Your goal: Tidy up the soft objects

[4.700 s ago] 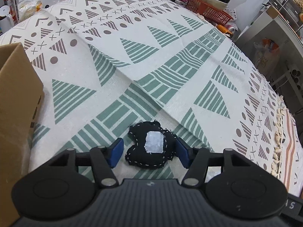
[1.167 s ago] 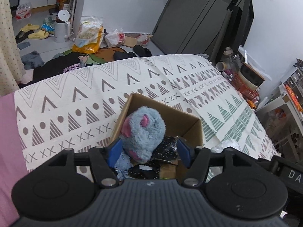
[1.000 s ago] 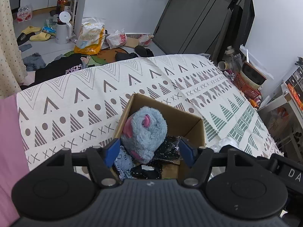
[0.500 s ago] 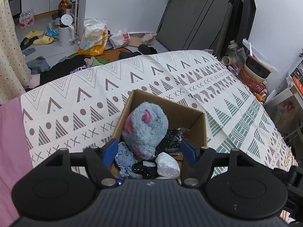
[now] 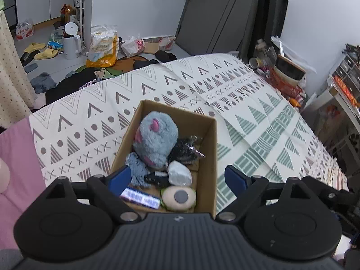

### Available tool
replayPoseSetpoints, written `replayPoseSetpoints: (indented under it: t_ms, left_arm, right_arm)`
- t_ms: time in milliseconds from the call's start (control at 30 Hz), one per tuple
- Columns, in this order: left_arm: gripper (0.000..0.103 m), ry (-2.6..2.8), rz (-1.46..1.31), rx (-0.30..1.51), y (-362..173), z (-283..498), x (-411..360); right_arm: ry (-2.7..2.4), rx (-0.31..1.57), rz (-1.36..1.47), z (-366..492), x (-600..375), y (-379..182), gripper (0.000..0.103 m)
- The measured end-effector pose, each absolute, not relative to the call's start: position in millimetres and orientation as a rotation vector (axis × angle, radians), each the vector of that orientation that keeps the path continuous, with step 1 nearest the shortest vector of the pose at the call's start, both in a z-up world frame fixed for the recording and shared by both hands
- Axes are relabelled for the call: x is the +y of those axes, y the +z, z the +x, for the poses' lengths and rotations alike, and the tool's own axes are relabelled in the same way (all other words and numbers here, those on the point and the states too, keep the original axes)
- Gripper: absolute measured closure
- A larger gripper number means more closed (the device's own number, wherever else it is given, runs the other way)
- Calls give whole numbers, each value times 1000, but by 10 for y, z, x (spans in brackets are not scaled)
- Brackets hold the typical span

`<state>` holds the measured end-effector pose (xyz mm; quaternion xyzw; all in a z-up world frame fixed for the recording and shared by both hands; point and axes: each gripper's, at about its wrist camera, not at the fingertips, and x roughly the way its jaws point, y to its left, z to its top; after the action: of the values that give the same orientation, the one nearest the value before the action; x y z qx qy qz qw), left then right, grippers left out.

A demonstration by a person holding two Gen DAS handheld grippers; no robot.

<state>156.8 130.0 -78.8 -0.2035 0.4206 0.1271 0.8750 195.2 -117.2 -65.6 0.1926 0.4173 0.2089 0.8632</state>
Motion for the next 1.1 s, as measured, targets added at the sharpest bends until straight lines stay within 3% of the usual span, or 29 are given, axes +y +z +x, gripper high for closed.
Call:
replayPoseSetpoints:
  t_ms: [300,500,1100]
  left_arm:
    - [7,265,-383,884,-549,1329,1026]
    - [1,257,-340,882,-372,1167,862]
    - [1,219,-273,817,-16,577,552]
  right_arm:
    - [419,855,351,1764,-1463,-513,0]
    - [422,821,321,1613,-1617,-341,0]
    - [416,774,242,1114,-1983,-49,0]
